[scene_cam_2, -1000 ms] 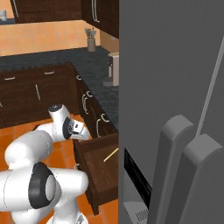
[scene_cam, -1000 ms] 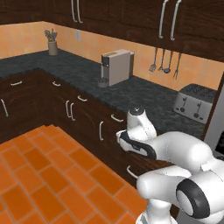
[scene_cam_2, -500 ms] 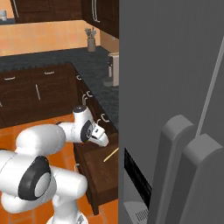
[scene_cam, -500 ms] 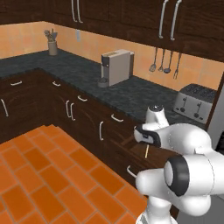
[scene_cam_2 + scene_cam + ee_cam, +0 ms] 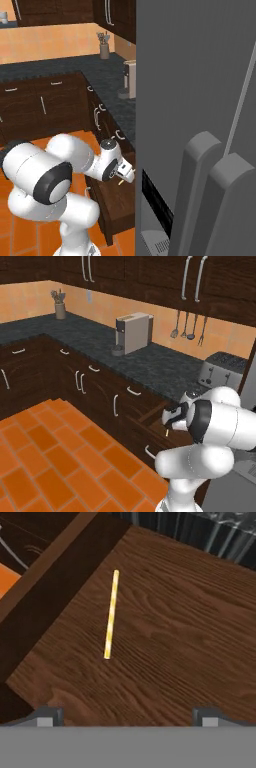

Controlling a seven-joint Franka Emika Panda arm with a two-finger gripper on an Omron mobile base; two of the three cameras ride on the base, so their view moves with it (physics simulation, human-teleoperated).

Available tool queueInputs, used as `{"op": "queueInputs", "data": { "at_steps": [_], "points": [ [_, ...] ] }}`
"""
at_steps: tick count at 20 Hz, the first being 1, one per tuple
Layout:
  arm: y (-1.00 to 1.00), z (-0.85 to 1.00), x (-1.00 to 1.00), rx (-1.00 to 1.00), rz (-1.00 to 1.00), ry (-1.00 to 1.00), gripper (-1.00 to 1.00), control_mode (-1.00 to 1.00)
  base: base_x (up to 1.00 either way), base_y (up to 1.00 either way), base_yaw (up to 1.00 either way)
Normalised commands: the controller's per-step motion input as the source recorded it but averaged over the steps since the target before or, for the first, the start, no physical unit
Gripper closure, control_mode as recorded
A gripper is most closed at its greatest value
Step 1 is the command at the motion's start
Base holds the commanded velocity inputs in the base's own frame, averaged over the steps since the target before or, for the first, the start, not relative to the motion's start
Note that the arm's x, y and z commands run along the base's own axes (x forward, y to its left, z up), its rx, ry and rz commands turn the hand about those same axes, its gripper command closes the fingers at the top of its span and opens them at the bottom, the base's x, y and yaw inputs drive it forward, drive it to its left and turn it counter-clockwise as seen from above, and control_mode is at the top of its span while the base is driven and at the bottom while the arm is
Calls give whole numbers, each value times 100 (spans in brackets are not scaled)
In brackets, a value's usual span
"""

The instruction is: Take a straw from the drawer in front and place it inside the glass cup on the dining counter.

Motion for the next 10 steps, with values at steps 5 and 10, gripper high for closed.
{"op": "queueInputs", "data": {
  "at_steps": [5,10],
  "points": [
    [0,-15,28,0,0,-2,-100,-100,0,0,0],
    [0,-24,41,0,0,0,-100,-100,0,0,0]
  ]
}}
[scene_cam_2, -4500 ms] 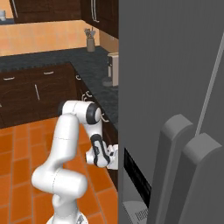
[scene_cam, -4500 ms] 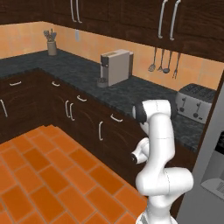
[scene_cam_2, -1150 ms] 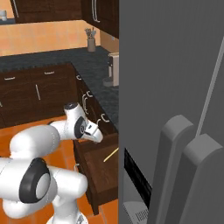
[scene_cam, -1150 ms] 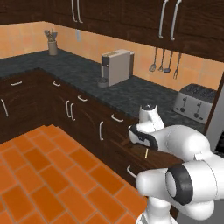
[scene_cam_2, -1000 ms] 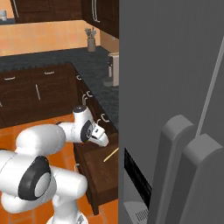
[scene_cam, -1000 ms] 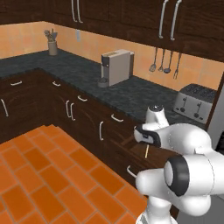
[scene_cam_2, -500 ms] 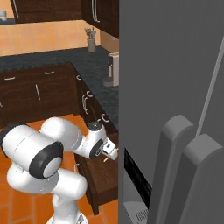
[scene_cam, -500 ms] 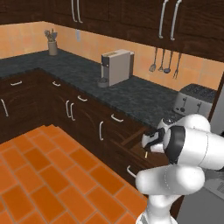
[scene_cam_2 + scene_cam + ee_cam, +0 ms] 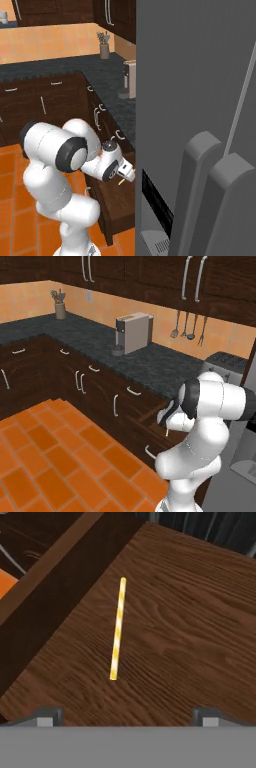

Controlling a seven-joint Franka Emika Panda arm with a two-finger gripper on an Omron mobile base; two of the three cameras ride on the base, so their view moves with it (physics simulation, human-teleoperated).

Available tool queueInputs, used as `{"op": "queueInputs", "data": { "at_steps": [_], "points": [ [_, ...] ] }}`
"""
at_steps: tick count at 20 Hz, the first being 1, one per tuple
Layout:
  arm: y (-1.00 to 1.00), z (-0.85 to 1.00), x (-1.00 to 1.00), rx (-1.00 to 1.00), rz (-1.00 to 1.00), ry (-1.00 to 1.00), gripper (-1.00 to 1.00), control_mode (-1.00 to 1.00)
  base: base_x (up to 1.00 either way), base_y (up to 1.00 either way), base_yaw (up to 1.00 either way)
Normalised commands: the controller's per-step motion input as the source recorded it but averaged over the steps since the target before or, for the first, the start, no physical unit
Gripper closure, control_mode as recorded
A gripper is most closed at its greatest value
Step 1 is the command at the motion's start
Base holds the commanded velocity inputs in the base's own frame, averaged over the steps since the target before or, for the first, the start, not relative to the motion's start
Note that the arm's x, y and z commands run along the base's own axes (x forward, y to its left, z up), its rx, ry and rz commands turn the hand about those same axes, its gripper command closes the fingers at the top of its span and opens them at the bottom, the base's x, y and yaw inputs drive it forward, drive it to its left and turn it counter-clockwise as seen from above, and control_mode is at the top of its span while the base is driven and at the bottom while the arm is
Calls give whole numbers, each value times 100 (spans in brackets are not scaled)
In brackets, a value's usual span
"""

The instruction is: Take a straw from the drawer in front and place it inside the glass cup on the dining counter.

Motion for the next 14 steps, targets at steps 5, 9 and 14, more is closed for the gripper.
{"op": "queueInputs", "data": {
  "at_steps": [5,9,14],
  "points": [
    [-4,-22,52,0,0,0,-100,-100,0,0,0],
    [-25,-29,25,0,-3,0,-100,-100,0,0,0],
    [-32,-30,28,0,-2,0,-100,-100,0,0,0]
  ]
}}
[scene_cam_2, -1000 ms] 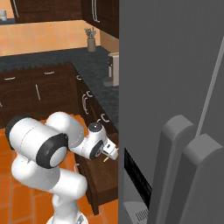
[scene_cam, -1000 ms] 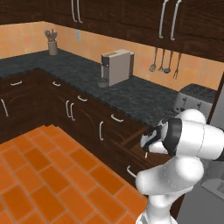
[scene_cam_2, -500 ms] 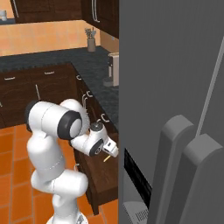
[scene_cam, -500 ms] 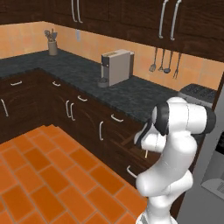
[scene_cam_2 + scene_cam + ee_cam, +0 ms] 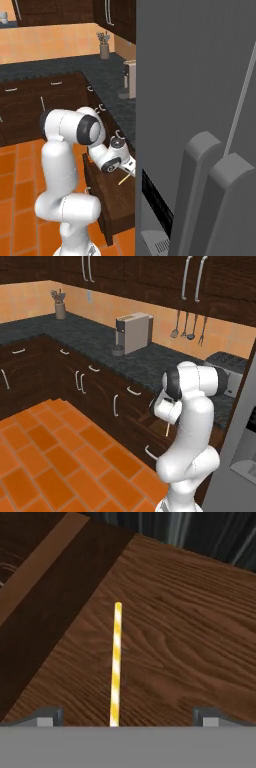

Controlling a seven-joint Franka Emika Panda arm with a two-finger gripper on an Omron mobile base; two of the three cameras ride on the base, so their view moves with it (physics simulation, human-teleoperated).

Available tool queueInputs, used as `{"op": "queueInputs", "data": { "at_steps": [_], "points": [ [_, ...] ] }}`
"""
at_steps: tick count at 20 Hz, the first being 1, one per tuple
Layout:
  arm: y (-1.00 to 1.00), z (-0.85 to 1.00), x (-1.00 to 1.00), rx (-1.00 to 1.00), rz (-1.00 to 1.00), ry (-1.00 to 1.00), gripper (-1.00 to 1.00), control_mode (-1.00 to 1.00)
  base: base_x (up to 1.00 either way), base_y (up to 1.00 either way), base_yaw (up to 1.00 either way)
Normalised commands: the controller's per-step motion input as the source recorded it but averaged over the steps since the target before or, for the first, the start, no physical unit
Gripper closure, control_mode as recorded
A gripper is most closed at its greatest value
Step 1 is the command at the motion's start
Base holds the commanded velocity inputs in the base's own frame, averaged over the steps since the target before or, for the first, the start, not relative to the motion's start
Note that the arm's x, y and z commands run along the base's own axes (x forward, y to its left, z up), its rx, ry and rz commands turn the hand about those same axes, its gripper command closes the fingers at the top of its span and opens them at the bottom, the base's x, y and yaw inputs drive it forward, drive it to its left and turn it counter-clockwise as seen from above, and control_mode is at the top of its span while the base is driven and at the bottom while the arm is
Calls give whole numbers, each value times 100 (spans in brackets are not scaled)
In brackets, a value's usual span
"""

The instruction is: Take a straw from the drawer in front and place it inside the glass cup on the dining counter.

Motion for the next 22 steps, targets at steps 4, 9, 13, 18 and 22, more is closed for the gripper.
{"op": "queueInputs", "data": {
  "at_steps": [4,9,13,18,22],
  "points": [
    [-18,-43,14,1,0,0,-100,-100,0,0,0],
    [-5,-46,14,5,0,0,-100,-100,0,0,0],
    [0,-38,4,5,0,0,-100,-100,0,0,0],
    [1,-30,18,3,0,0,-100,-100,0,0,0],
    [9,-5,25,0,0,0,-100,-100,0,0,0]
  ]
}}
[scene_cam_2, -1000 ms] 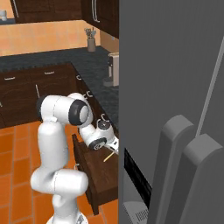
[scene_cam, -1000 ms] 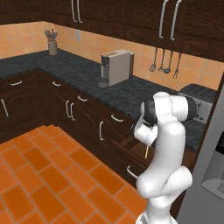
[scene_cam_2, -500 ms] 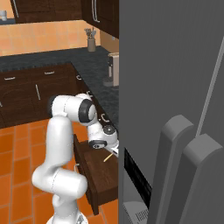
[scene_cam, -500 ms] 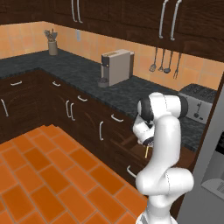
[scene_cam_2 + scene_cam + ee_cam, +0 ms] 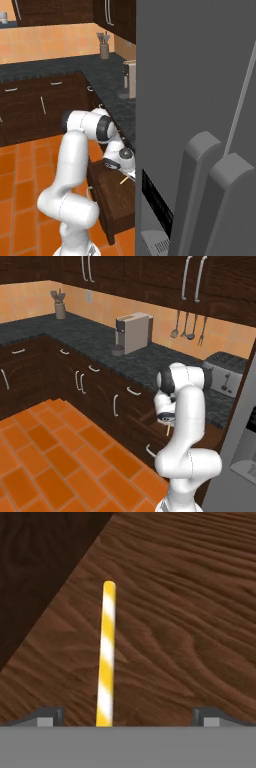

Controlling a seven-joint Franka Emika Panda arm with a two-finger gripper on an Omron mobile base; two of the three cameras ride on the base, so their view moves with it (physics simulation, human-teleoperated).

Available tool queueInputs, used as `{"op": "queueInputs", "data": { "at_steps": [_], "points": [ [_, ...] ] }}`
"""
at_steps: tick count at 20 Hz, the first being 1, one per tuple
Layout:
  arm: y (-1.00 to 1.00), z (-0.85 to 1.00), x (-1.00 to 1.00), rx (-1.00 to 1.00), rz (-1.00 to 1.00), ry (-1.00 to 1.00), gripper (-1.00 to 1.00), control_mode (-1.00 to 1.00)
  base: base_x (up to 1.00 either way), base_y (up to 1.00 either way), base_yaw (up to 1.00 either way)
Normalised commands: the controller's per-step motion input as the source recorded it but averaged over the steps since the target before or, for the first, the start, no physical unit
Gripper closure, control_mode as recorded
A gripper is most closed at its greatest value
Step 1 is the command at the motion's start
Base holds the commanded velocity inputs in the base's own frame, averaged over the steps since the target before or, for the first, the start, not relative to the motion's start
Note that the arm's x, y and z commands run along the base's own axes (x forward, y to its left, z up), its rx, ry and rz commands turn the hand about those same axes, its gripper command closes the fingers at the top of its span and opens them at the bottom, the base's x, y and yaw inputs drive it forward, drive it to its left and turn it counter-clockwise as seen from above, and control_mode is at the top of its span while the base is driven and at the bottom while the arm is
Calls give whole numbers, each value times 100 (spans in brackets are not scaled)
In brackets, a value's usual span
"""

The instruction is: Take a straw from the drawer in front and place it inside the glass cup on the dining counter.

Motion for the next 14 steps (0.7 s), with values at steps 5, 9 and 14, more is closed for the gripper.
{"op": "queueInputs", "data": {
  "at_steps": [5,9,14],
  "points": [
    [17,-5,27,0,0,1,-100,-100,0,0,0],
    [43,-13,8,0,0,10,100,-100,0,0,0],
    [20,-7,0,4,0,13,100,-100,0,0,0]
  ]
}}
